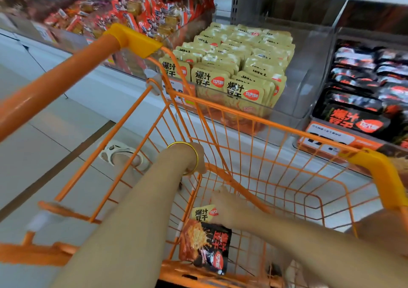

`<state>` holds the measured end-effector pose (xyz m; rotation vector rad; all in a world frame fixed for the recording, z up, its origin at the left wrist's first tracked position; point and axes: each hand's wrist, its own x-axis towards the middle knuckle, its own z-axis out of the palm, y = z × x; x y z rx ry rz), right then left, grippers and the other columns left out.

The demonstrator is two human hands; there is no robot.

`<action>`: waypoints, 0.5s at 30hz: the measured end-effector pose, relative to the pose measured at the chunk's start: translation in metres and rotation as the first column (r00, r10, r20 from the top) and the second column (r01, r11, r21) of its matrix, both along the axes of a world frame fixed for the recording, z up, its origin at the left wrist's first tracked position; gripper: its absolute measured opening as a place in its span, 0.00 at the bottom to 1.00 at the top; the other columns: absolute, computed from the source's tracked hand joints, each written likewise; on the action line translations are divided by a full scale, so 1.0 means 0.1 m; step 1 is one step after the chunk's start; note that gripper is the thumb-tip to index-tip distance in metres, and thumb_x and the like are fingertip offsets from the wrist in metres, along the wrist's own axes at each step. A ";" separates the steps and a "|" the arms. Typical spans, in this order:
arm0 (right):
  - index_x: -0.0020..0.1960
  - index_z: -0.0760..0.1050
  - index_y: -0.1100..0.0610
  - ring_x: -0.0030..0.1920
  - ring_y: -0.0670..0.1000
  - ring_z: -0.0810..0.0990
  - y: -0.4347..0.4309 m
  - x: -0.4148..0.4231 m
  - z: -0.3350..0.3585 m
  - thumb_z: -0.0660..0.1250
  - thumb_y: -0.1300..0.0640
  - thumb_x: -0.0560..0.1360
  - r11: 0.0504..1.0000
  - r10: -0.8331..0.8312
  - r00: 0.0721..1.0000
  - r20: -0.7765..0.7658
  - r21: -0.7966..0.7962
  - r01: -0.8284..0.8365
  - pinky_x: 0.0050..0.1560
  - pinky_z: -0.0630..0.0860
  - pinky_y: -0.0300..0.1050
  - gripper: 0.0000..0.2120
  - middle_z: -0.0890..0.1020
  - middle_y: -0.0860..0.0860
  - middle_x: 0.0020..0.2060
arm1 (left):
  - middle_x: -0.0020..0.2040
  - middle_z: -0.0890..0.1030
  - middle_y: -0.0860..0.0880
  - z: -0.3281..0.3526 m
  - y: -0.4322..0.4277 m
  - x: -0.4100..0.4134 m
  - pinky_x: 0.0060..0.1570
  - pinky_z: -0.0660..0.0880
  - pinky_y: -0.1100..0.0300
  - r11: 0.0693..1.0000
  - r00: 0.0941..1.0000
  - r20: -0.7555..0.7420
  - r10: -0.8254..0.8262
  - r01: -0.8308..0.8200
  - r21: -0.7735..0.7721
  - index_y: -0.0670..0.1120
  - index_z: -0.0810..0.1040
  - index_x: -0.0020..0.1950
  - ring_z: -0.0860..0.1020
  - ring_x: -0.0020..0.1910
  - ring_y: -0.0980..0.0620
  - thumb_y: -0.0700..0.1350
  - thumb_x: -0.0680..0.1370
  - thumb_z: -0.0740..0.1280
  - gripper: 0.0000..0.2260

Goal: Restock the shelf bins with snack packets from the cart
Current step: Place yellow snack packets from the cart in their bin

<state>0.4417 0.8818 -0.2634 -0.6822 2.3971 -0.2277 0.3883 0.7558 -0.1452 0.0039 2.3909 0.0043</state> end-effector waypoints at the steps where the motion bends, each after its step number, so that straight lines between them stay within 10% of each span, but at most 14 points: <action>1: 0.49 0.69 0.58 0.43 0.50 0.73 0.02 -0.03 0.02 0.71 0.52 0.72 0.999 -0.013 0.998 0.058 -0.044 0.016 0.35 0.67 0.42 0.15 0.70 0.52 0.46 | 0.34 0.73 0.50 0.00 0.01 0.01 0.47 0.75 0.56 1.000 1.000 -0.002 0.012 -0.012 0.020 0.42 0.73 0.44 0.74 0.39 0.48 0.49 0.78 0.62 0.10; 8: 0.44 0.63 0.52 0.37 0.52 0.71 0.13 -0.49 1.05 0.68 0.62 0.74 0.942 -0.118 0.979 0.165 -0.293 0.163 0.31 0.73 0.49 0.13 0.68 0.52 0.43 | 0.49 0.82 0.39 0.28 -0.03 0.01 0.45 0.78 0.54 0.914 0.925 -0.255 0.283 -0.179 0.364 0.36 0.80 0.51 0.81 0.49 0.43 0.45 0.80 0.59 0.14; 15: 0.67 0.68 0.57 0.48 0.52 0.80 0.28 -0.73 2.14 0.68 0.61 0.75 0.528 -0.477 0.879 0.031 -0.789 0.314 0.42 0.82 0.50 0.22 0.70 0.51 0.62 | 0.35 0.75 0.48 0.82 -0.28 0.01 0.37 0.72 0.59 0.662 0.612 -0.568 0.549 0.097 0.743 0.44 0.76 0.42 0.74 0.36 0.48 0.51 0.78 0.63 0.12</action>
